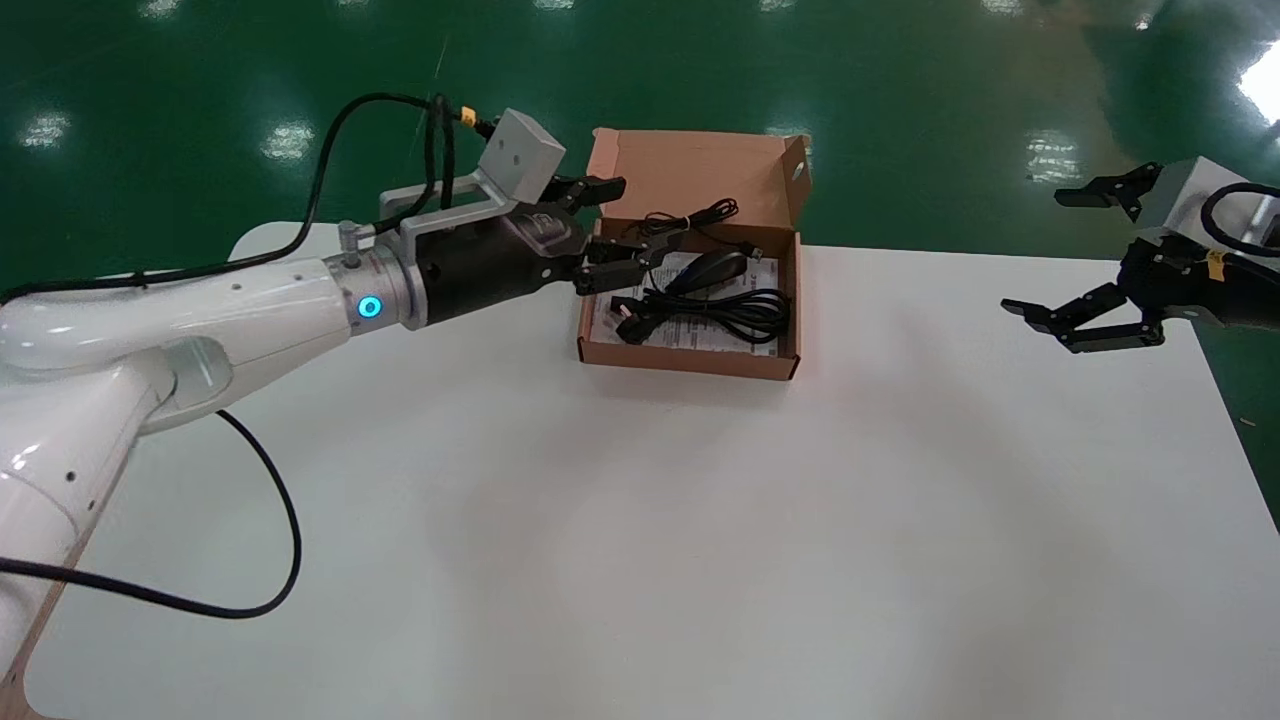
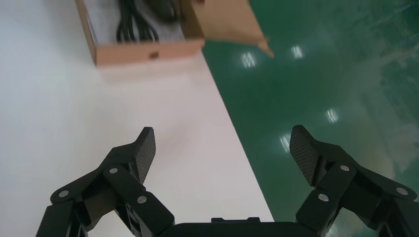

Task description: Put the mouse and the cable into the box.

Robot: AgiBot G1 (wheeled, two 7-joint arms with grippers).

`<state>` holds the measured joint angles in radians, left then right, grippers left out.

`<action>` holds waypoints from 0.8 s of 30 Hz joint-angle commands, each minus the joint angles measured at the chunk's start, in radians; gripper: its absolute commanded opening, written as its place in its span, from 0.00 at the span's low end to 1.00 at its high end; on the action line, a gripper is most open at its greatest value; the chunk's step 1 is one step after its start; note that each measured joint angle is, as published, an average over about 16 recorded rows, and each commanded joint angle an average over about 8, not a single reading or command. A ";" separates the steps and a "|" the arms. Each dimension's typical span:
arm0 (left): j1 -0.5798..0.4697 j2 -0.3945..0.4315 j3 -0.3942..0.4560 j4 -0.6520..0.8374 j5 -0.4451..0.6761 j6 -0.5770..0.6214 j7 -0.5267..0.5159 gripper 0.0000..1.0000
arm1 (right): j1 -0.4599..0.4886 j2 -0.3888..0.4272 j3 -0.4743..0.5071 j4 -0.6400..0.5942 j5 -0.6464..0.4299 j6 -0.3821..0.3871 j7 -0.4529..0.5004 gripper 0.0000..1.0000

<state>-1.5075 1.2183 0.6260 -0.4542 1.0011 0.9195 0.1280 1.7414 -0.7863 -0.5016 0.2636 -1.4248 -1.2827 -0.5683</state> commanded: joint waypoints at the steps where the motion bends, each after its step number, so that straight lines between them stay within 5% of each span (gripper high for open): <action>1: 0.018 -0.025 -0.014 -0.035 -0.011 0.024 -0.013 1.00 | -0.028 0.007 0.009 0.043 0.029 -0.009 0.032 1.00; 24: 0.225 -0.316 -0.180 -0.432 -0.141 0.300 -0.164 1.00 | -0.350 0.092 0.116 0.535 0.364 -0.112 0.396 1.00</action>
<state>-1.2822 0.9024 0.4457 -0.8861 0.8603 1.2193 -0.0362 1.3917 -0.6945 -0.3852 0.7988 -1.0607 -1.3944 -0.1719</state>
